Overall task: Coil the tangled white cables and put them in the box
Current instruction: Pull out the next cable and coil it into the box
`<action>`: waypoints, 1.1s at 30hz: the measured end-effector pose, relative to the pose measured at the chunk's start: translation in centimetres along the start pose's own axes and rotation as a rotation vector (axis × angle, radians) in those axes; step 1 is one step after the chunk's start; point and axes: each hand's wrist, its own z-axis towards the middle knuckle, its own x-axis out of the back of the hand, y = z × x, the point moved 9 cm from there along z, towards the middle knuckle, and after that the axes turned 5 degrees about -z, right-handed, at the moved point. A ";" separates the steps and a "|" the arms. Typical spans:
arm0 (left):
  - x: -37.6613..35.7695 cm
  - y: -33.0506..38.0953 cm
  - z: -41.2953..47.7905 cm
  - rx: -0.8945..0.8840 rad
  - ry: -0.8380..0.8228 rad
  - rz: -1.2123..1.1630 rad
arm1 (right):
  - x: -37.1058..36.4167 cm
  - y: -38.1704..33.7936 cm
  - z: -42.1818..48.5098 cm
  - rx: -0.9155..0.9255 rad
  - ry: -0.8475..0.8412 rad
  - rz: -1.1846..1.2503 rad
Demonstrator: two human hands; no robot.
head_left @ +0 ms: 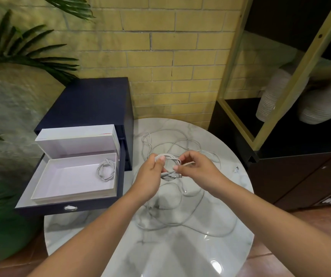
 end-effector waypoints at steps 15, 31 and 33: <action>7.7 -0.8 0.3 -0.066 -0.014 0.135 | -7.8 -3.4 2.1 -0.069 -0.181 -0.037; 20.7 -6.8 3.1 0.131 0.011 -0.045 | -17.7 -5.0 5.6 -0.012 -0.024 -0.270; 21.0 -7.5 3.5 0.140 -0.024 0.010 | -17.9 -5.6 6.1 0.081 0.000 -0.549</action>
